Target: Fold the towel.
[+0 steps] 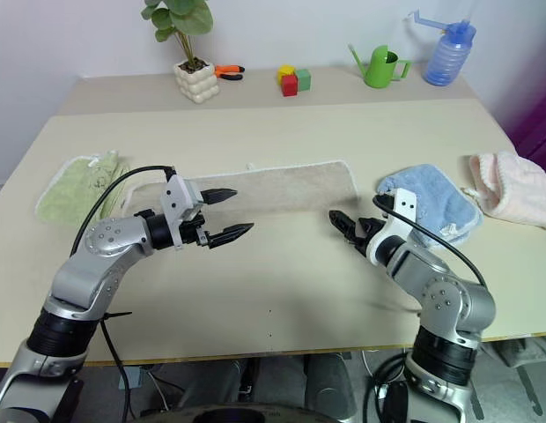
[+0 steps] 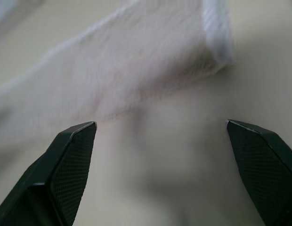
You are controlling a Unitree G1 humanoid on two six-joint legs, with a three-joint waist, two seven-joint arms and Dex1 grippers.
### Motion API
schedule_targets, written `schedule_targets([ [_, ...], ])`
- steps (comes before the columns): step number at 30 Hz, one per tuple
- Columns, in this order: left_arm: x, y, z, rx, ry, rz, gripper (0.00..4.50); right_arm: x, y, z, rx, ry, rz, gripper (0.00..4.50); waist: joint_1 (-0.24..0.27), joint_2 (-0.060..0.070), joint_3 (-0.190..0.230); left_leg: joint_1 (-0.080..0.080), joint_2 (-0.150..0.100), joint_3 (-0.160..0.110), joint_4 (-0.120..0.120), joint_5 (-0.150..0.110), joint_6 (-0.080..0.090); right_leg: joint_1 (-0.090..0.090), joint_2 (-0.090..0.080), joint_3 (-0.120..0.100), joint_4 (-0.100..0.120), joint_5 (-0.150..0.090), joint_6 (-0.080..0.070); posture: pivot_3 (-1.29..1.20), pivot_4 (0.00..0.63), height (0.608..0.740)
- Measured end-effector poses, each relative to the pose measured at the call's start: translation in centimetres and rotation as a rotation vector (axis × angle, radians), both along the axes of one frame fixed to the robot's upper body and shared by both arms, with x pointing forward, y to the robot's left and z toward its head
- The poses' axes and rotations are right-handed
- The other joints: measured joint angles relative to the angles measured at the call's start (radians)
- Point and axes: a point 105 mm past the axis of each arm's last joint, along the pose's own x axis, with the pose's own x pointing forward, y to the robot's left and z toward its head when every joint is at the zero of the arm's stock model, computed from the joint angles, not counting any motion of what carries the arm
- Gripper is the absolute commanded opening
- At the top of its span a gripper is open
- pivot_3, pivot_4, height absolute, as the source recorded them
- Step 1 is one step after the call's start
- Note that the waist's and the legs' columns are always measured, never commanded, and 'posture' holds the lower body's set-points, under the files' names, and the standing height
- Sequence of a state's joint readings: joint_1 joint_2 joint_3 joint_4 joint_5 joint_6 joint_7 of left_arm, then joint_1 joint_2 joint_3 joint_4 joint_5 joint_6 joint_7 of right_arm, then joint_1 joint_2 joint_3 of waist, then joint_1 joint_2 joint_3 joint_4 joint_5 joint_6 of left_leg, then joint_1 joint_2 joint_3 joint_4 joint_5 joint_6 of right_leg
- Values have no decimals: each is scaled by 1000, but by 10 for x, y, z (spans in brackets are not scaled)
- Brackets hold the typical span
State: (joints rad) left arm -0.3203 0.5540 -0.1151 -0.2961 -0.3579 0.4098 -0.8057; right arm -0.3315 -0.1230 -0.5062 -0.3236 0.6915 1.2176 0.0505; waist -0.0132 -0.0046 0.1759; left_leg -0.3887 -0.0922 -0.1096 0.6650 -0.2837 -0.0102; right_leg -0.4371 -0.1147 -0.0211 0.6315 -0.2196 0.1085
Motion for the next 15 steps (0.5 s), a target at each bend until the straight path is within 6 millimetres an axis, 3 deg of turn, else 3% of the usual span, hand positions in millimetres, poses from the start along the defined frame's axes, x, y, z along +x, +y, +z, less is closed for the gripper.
schedule_targets([
  [5, -5, 6, 0, -1, 37, -27, 3889, 30, 0, 4, 94, 15, -84, 4481, -1, 0, 0, 1, 0, 0, 0, 0, 0, 1, 0, 0, 0, 0, 0, 0, 150, 732],
  [7, -9, 6, -1, -1, 54, -39, 3889, 39, -1, 5, 115, 18, -102, 3954, -1, 0, 0, 2, 0, 0, 0, 0, 0, 3, 0, 0, 0, 0, 0, 0, 150, 732],
  [9, -12, 5, -2, -6, 61, -47, 3889, 46, -3, 2, 123, 28, -123, 3160, -1, 0, 0, 4, 0, 0, 0, 0, 0, 4, 0, 0, 0, 0, 0, 0, 150, 732],
  [15, -18, 4, -5, -13, 71, -27, 3889, 54, -8, -3, 133, 46, -159, 55, -3, 0, 0, 4, 1, 0, -1, 0, 1, 3, 1, 0, 0, 0, 0, 0, 150, 732],
])
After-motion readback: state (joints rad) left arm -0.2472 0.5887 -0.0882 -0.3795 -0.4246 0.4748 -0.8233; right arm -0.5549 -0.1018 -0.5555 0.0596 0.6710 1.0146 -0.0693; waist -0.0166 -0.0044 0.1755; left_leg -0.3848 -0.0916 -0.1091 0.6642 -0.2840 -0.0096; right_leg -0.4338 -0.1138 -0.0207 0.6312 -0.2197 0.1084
